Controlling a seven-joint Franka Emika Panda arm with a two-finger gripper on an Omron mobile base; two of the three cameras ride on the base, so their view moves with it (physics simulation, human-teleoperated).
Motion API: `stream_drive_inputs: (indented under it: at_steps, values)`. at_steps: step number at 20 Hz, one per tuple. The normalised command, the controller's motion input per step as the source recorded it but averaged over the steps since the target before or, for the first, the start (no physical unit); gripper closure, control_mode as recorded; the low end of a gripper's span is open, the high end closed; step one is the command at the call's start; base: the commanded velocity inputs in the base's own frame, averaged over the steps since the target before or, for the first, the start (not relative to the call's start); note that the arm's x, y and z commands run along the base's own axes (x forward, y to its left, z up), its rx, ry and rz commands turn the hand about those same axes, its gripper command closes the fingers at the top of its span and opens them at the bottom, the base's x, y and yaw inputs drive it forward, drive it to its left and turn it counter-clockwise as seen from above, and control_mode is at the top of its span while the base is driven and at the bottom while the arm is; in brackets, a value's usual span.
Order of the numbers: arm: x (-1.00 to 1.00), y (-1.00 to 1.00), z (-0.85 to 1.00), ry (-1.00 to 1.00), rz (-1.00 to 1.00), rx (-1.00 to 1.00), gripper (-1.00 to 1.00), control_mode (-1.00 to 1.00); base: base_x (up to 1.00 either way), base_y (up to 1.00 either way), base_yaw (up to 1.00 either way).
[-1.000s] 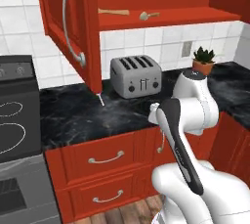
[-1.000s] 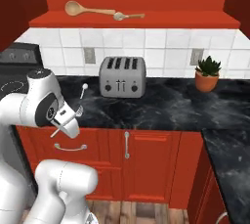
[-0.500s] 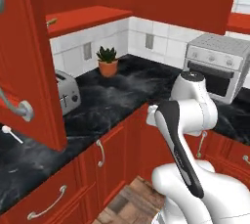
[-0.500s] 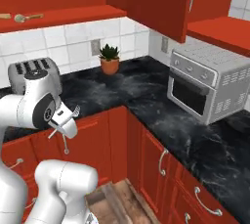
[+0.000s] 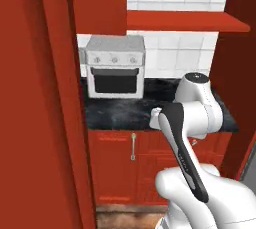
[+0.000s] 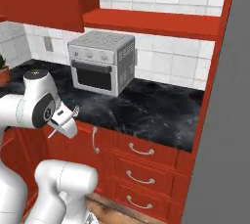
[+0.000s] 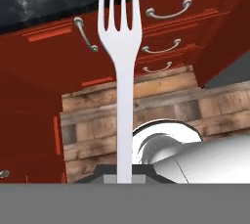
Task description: Organize the utensils by type. Pick up the wooden spoons from the counter and place them in the open cabinet. Then pick up the metallic utensils from the counter and place them in the open drawer.
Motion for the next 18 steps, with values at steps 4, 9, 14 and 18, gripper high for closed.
stream_drive_inputs:
  at_steps: [4, 9, 14, 18]
  values:
    - [0.0, 0.0, 0.0, 0.0, 0.0, 0.0, 1.0, 1.0, 0.01, 0.01, -1.0]
    - [0.0, 0.0, 0.0, 0.0, 0.0, 0.0, 1.0, 1.0, 0.01, 0.0, -1.0]
    - [0.0, 0.0, 0.0, 0.0, 0.0, 0.0, 1.0, 1.0, 0.01, 0.0, -1.0]
    - [0.0, 0.0, 0.0, 0.0, 0.0, 0.0, 1.0, 1.0, 0.0, 0.0, -1.0]
